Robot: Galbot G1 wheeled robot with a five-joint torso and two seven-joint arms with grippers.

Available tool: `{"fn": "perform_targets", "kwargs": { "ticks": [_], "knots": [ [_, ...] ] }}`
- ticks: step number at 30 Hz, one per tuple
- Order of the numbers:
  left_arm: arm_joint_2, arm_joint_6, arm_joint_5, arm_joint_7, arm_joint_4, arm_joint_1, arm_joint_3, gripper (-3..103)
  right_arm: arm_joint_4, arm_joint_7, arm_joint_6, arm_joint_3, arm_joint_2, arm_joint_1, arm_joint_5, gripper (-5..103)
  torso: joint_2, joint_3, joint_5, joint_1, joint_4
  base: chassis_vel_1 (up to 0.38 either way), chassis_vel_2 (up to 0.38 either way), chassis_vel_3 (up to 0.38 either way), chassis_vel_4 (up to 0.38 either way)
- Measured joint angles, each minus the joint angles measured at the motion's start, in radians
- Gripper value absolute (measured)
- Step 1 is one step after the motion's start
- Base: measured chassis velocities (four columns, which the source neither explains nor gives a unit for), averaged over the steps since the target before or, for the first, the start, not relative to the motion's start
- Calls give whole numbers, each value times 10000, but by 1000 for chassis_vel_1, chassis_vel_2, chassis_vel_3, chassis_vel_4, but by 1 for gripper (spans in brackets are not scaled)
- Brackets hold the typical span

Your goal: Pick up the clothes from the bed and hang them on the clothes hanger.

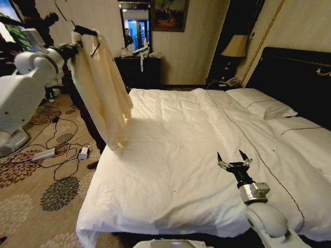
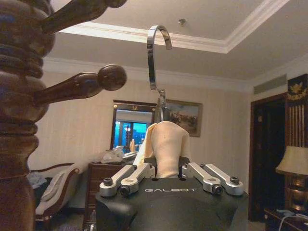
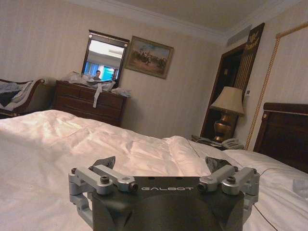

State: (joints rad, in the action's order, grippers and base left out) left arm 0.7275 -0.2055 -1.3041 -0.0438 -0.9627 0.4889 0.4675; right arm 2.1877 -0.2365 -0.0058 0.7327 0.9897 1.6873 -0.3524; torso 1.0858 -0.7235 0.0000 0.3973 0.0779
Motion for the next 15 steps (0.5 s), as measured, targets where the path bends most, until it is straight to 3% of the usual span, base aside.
{"fn": "perform_targets", "kwargs": {
  "ticks": [15],
  "knots": [
    [163, 17, 128, 4, 800, -17, -141, 18, 0, 0, 0, 0, 0, 0, 0, 100, 0, 1, -1, -1, -4, 0, 0, 0, 0]
  ]
}}
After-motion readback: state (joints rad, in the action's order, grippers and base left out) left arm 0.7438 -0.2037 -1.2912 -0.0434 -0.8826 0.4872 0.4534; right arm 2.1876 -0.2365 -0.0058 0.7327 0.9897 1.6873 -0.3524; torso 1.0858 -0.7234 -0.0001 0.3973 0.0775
